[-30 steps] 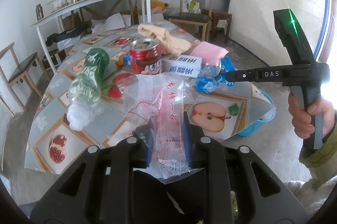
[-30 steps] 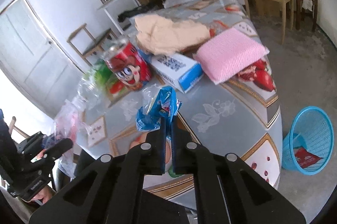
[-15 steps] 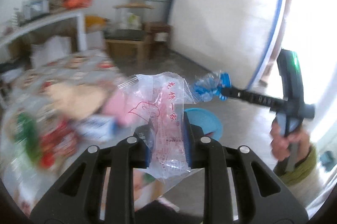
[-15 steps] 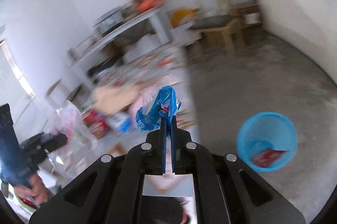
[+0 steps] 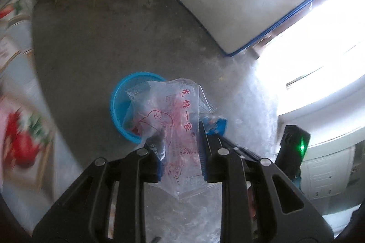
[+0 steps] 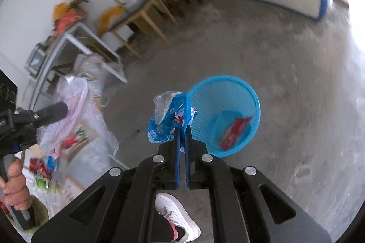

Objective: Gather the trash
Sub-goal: 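Open both tools over the blue wastebasket to drop the bag and wrapper, then bring both tools back to the table, right tool toward the beige crumpled paper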

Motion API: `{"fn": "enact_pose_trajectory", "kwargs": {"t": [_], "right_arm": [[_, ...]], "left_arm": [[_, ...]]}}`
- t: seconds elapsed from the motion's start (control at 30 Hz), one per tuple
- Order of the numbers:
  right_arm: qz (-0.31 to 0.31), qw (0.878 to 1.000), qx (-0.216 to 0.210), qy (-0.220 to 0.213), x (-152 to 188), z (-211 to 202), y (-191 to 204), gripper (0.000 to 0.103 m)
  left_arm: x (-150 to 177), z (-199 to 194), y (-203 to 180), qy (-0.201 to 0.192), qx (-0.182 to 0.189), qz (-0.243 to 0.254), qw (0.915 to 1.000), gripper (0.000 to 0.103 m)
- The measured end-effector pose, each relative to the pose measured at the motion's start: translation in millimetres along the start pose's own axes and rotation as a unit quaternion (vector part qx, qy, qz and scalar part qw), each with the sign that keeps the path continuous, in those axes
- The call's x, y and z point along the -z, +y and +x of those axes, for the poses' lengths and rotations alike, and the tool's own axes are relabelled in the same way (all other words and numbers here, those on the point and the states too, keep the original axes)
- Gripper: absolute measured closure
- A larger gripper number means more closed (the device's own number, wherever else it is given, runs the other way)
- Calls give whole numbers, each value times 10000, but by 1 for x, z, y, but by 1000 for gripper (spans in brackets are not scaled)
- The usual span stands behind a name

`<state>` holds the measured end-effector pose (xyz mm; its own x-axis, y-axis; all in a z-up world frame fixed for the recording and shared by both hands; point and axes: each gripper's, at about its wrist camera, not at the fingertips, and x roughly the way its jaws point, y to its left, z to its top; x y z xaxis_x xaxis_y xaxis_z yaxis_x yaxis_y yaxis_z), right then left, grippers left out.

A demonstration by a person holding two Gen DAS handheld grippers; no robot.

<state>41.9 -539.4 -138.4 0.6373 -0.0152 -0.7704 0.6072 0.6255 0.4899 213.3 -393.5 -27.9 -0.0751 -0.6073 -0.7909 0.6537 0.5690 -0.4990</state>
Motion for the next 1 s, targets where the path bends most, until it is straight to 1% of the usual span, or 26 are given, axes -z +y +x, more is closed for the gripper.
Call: {"fn": "enact_pose_trajectory", "kwargs": {"t": [0.03,0.1,0.13,0.17,0.2,0.27,0.33,0.37,0.43,0.53,0.6,0.67,0.77,0.87,0.93,0.97,1.0], "right_arm": [[97,9999,56,81,-6,13,-7,99],[272,9993,134,218,-16,40,-19,98],[334,9989,156,286,-22,56,-26,98],[372,9983,236,393,-27,74,-34,96],[377,9975,330,500,-31,91,-38,91],[358,9955,539,688,-34,119,-53,82],[341,9937,676,825,-31,139,-56,78],[355,9930,719,868,-29,145,-60,76],[413,9923,721,913,-26,150,-66,75],[510,9933,630,819,-18,142,-72,74],[525,9943,586,720,-15,133,-70,69],[532,9952,524,636,-12,123,-70,67],[492,9963,461,525,-9,106,-67,63],[320,9980,425,346,-3,81,-58,54],[146,9989,394,211,3,61,-46,49],[18,9992,378,121,7,49,-39,44],[-62,9992,385,56,9,38,-31,41]], "left_arm": [[-11,16,-4,68,-16,7,10000,78],[-24,37,-8,106,-102,22,9999,73],[-33,50,-10,67,-279,65,9996,65],[-37,59,-10,40,-409,101,9991,60],[-42,66,-8,19,-530,111,9985,55],[-47,79,-5,56,-639,60,9979,51],[-47,83,-2,103,-588,-7,9982,46],[-45,82,-1,63,-496,-14,9987,46],[-41,75,-1,-12,-371,102,9993,43],[-34,62,4,-93,-405,176,9990,43],[-36,58,4,-132,-368,126,9992,43],[-34,48,5,-185,-355,106,9991,43],[-27,27,0,-306,-300,238,9988,43],[-9,-7,-7,-483,-280,439,9975,40],[7,-30,-9,-656,-186,533,9962,36],[20,-46,-9,-790,-163,543,9953,34],[30,-58,-9,-904,-137,528,9944,30]]}}
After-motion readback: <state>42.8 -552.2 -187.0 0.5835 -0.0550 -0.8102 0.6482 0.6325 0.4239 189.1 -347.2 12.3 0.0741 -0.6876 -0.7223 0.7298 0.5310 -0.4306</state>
